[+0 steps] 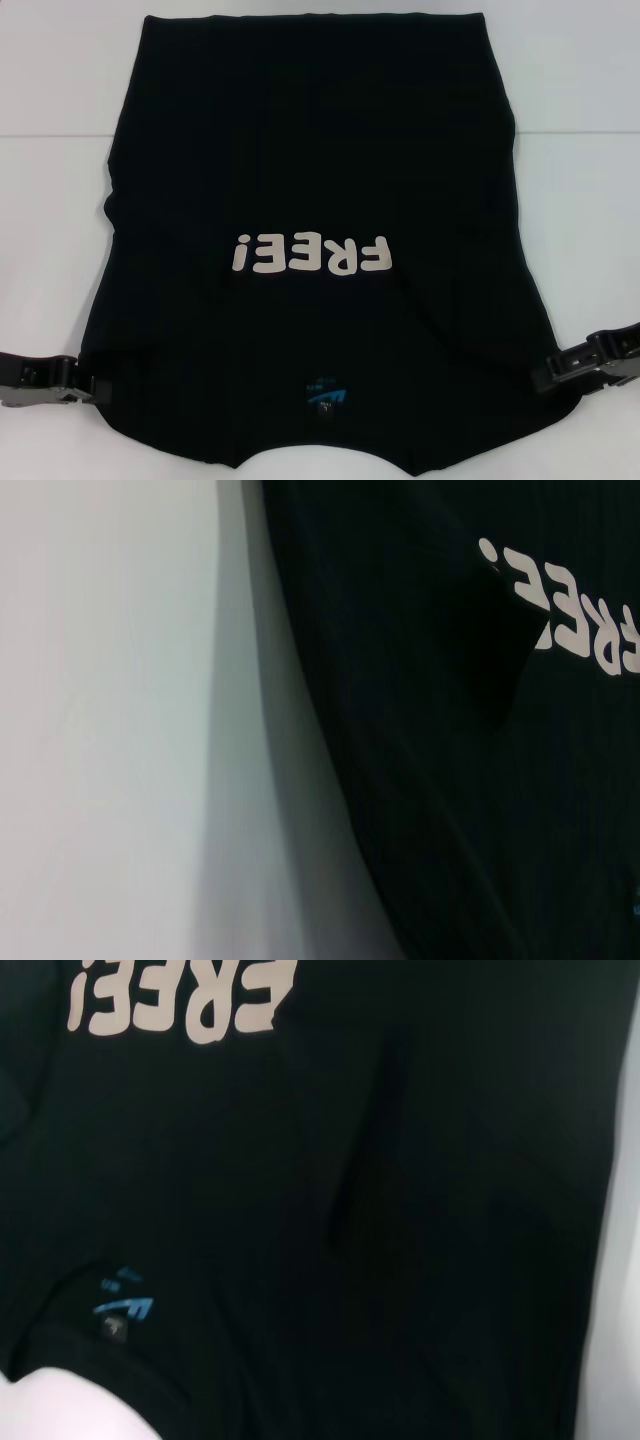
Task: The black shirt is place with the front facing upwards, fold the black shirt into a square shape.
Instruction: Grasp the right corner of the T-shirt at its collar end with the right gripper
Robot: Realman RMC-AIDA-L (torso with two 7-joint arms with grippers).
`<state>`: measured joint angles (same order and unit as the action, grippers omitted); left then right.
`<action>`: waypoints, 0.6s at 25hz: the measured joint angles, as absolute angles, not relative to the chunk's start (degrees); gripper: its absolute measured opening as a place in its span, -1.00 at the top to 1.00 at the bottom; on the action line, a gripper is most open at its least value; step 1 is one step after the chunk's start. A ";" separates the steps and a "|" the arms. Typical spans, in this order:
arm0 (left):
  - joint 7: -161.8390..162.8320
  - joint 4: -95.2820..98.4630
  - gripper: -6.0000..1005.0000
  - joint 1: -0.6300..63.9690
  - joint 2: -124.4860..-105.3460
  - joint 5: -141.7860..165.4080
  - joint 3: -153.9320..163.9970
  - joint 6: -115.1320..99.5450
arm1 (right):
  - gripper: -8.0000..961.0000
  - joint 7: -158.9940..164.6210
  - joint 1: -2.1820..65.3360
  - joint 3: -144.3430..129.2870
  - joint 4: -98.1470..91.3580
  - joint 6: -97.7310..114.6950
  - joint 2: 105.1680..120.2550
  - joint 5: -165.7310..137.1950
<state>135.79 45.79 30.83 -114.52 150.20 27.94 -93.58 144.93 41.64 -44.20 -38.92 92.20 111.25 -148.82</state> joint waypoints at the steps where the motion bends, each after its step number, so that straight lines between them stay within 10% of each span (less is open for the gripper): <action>1: 135.79 45.79 0.90 30.83 -114.52 150.20 27.95 -93.58 | -0.87 144.93 41.69 -44.23 -38.87 92.04 111.28 -148.83; 15: 135.79 45.79 0.90 30.94 -114.52 150.21 27.95 -93.78 | -0.83 145.44 43.03 -49.82 -38.24 90.15 112.30 -148.92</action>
